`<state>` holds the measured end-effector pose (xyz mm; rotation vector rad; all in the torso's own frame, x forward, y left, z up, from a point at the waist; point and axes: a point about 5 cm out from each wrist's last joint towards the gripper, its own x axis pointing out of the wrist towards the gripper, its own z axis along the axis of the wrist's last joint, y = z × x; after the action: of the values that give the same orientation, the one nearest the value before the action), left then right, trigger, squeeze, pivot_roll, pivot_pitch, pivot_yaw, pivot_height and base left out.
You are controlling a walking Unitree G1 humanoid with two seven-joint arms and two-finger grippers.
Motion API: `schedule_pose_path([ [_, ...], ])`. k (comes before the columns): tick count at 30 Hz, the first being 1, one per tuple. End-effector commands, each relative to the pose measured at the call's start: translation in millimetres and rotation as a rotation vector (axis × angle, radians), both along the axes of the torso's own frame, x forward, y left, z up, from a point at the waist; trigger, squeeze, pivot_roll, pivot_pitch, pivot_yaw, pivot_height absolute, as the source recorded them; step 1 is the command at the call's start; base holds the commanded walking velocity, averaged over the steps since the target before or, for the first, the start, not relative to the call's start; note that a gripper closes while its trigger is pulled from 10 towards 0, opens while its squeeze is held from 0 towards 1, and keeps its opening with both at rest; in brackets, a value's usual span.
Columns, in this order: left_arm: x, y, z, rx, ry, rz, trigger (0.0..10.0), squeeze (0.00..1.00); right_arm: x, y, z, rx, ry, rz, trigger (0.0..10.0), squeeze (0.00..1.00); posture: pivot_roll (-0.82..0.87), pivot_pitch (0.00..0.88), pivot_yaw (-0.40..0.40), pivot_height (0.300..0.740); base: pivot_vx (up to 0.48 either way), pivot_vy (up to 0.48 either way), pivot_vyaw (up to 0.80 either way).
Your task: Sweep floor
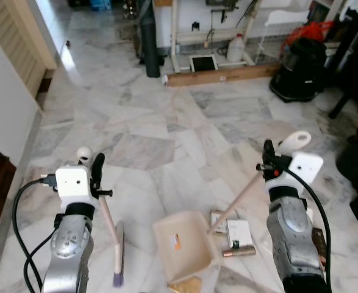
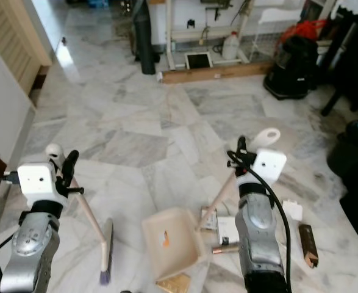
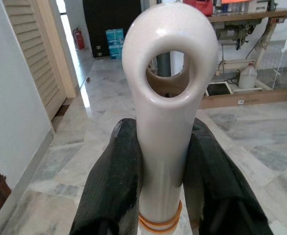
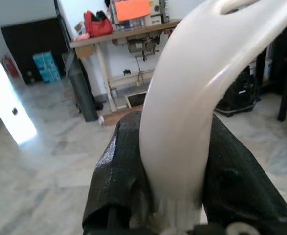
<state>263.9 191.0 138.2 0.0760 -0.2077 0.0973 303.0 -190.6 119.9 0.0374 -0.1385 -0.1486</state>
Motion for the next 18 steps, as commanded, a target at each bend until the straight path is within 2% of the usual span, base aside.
schedule_pose_path([
  [1,-1.3,0.1,4.2,0.007,-0.017,-0.007,10.0,0.0,-2.7,-4.3,1.1,-0.046,-0.022,-0.011,10.0,0.0,-0.02,0.112,0.012,0.74,0.0,0.0,0.0],
  [9,-3.0,-0.5,3.3,0.004,-0.009,-0.018,10.0,0.0,-9.2,-11.7,-10.8,-0.12,0.005,-0.029,10.0,0.0,-0.02,0.124,0.02,0.74,0.0,0.0,0.0],
  [13,-4.3,-2.7,2.1,-0.006,0.003,-0.045,10.0,0.0,-16.6,-17.2,-28.6,-0.203,0.051,-0.041,10.0,0.0,-0.01,0.13,0.028,0.74,0.0,0.0,0.0],
  [18,-4.8,-2.6,0.9,-0.006,0.01,-0.051,10.0,0.0,-21.1,-17.7,-39.2,-0.214,0.078,-0.046,10.0,0.0,-0.01,0.132,0.035,0.74,0.0,0.0,0.0],
])
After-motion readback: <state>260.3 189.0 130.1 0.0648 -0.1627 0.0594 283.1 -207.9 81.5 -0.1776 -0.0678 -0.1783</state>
